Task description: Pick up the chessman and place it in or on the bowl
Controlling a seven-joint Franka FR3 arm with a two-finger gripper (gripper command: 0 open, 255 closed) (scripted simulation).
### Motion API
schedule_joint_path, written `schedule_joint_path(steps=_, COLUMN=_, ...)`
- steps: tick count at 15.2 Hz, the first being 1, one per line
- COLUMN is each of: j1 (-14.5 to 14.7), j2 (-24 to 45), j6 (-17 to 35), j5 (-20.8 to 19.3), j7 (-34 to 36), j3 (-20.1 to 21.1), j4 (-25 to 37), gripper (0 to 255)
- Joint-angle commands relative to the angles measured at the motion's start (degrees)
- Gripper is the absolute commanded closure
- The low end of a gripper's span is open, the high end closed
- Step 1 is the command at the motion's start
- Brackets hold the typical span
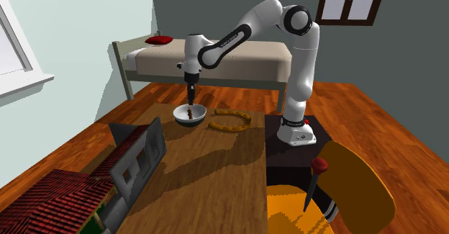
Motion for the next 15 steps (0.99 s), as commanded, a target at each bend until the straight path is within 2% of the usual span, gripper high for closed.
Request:
schedule_joint_path(steps=1, j1=0.00, j2=0.00, j6=0.00, j5=0.00, j7=0.00, j3=0.00, j4=0.00, gripper=0)
schedule_joint_path(steps=4, j1=0.00, j2=0.00, j6=0.00, j5=0.00, j7=0.00, j3=0.00, j4=0.00, gripper=0)
schedule_joint_path(steps=8, j1=-0.33, j2=-4.16, j6=-6.81, j5=1.08, j7=-0.79, j3=-0.27, j4=2.73, gripper=0)
schedule_joint_path(steps=15, j1=-0.32, j2=-4.16, j6=-6.81, j5=1.08, j7=-0.79, j3=-0.28, j4=2.73, gripper=0)
